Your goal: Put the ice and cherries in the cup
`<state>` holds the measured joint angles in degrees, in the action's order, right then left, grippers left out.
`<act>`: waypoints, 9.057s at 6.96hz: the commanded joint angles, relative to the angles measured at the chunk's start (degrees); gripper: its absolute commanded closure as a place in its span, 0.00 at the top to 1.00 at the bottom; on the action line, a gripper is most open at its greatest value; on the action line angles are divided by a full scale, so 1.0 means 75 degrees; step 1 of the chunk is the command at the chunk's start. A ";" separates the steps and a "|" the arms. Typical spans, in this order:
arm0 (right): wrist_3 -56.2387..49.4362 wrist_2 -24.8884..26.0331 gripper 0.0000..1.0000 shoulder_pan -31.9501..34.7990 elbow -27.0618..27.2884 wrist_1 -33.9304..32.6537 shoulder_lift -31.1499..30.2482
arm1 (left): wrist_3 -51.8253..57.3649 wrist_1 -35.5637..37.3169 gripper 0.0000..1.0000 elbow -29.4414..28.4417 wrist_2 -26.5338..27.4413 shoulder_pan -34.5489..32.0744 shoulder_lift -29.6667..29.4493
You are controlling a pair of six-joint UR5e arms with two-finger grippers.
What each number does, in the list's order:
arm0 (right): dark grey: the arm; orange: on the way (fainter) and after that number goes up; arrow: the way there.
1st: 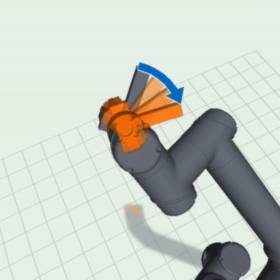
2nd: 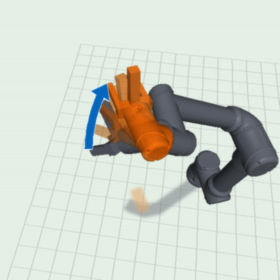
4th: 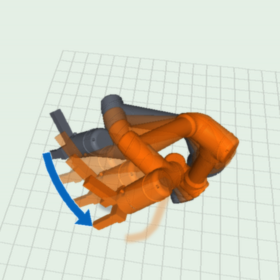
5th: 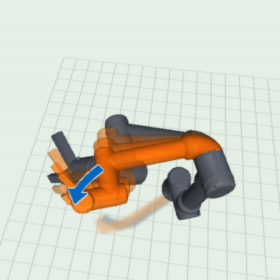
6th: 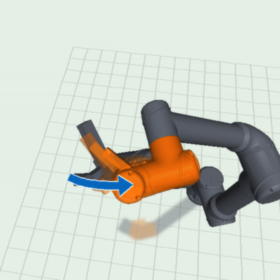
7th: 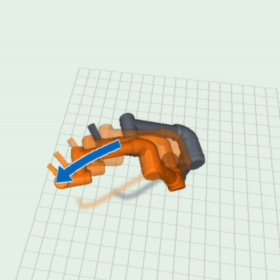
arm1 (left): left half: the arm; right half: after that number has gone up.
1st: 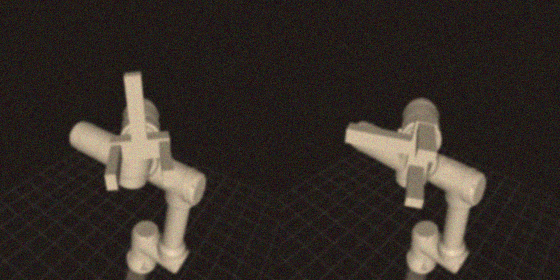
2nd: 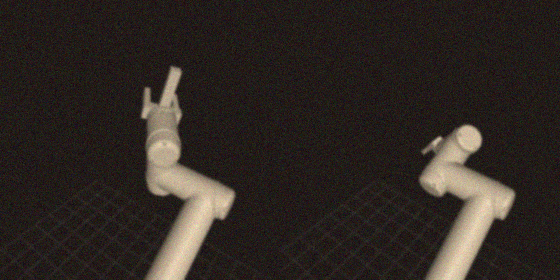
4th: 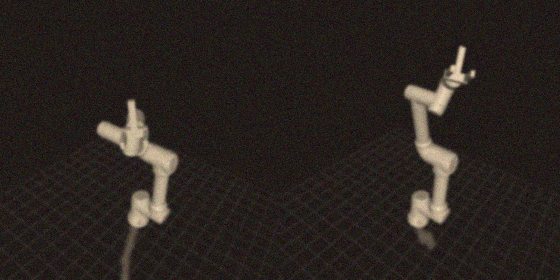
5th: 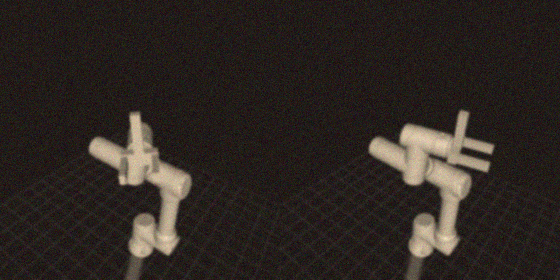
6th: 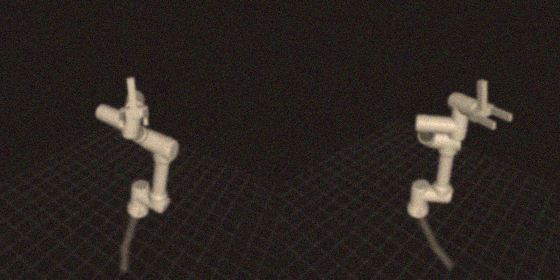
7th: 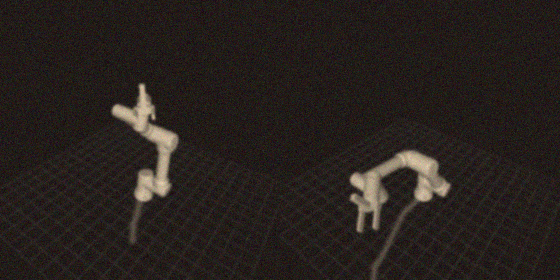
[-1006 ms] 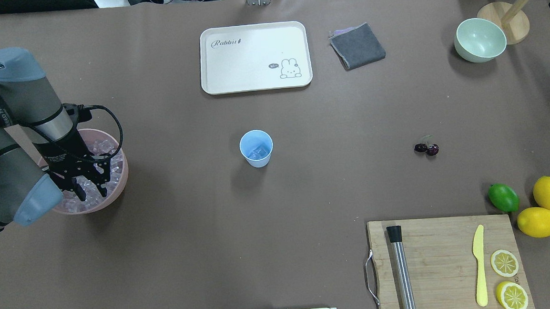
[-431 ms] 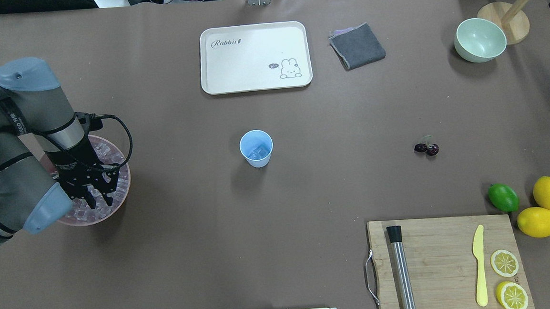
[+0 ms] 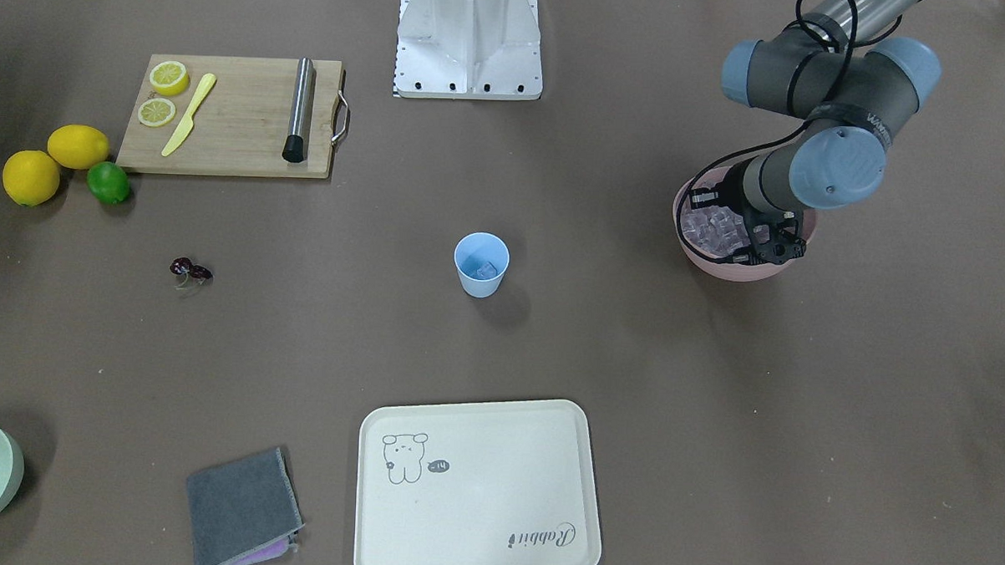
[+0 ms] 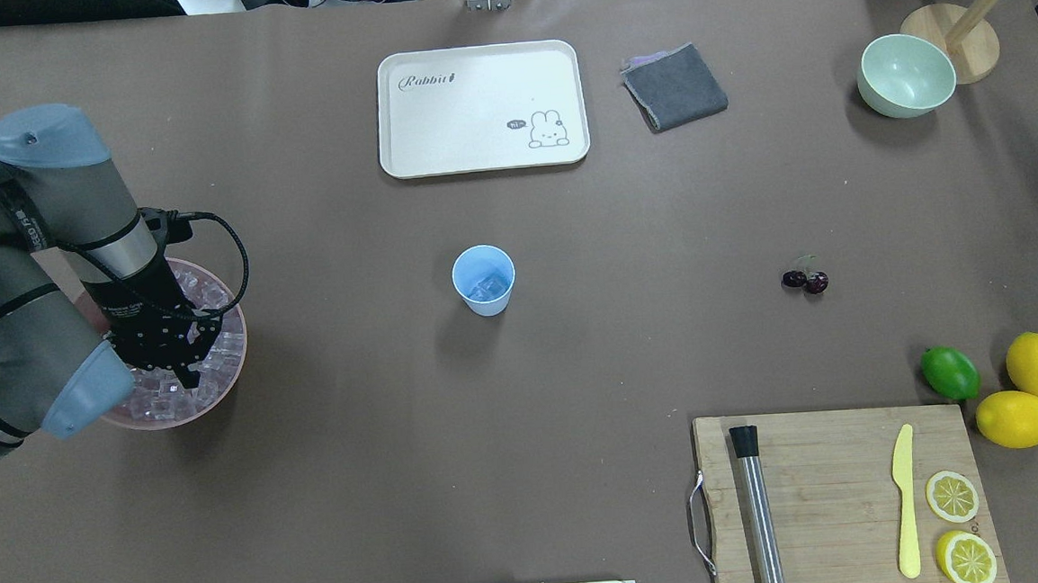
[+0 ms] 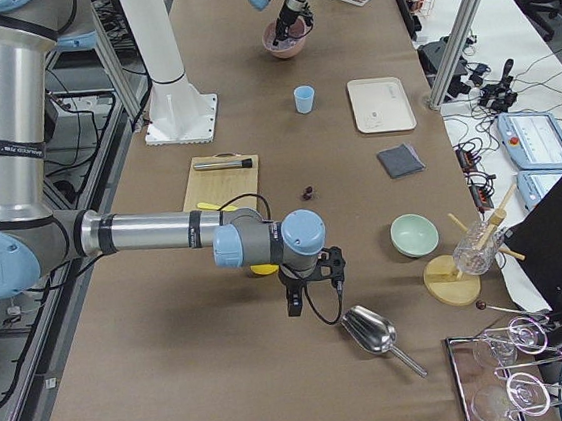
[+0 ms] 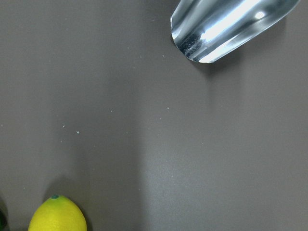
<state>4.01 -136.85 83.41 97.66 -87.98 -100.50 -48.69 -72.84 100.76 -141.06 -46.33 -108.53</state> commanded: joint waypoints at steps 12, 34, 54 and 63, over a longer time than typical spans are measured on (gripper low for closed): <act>0.0004 -0.0012 1.00 0.0000 0.0022 0.0000 0.0006 | 0.0539 0.0618 0.96 0.0206 0.0046 -0.0233 0.0266; 0.0004 -0.0012 1.00 -0.0070 0.0022 0.0000 0.0123 | 0.2369 0.0501 0.96 0.0169 0.0596 -0.0514 -0.0179; 0.0016 -0.0117 1.00 -0.0070 0.0010 -0.0012 0.0112 | 0.2086 -0.2043 0.13 0.0006 0.1288 -0.0221 0.0689; 0.0016 -0.0117 1.00 -0.0094 -0.0001 0.0000 0.0112 | 0.1598 0.0765 0.01 0.0711 0.0281 -0.0808 -0.1039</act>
<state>4.13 -137.73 82.70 97.71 -88.01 -99.67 -34.07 -72.47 107.24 -138.21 -52.55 -110.29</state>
